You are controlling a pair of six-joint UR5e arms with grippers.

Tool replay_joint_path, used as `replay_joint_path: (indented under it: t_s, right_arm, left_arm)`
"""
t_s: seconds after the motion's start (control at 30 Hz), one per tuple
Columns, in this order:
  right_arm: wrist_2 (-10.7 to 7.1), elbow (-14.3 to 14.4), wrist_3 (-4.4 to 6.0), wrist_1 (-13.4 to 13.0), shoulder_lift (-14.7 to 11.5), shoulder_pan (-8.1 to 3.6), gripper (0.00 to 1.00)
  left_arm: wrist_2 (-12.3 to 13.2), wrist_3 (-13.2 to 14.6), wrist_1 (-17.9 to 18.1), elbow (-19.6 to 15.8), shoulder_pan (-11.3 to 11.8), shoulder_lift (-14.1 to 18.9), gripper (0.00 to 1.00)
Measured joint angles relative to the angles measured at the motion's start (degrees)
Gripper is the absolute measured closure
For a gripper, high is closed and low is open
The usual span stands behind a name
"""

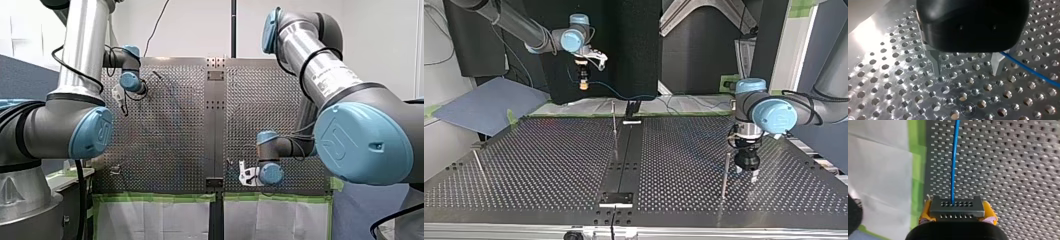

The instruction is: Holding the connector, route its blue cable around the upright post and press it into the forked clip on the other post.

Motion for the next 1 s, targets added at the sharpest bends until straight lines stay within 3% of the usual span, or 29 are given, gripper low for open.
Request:
replay_joint_path:
  t_s: [0.43,0.77,1.0]
  right_arm:
    - [-0.07,1.41,-0.65,-0.85,-6.33,-0.06,1.00]
    - [-0.04,2.53,-0.50,-2.84,-6.17,-0.25,1.00]
    - [-0.07,2.56,-0.41,-3.17,-6.11,-0.27,1.00]
  left_arm:
    - [-0.54,-3.67,-2.10,0.00,-0.54,0.00,0.00]
    - [-0.95,-5.13,-5.84,0.00,-1.41,0.00,0.00]
    - [-2.53,-6.48,-5.94,-1.22,-1.70,1.19,0.00]
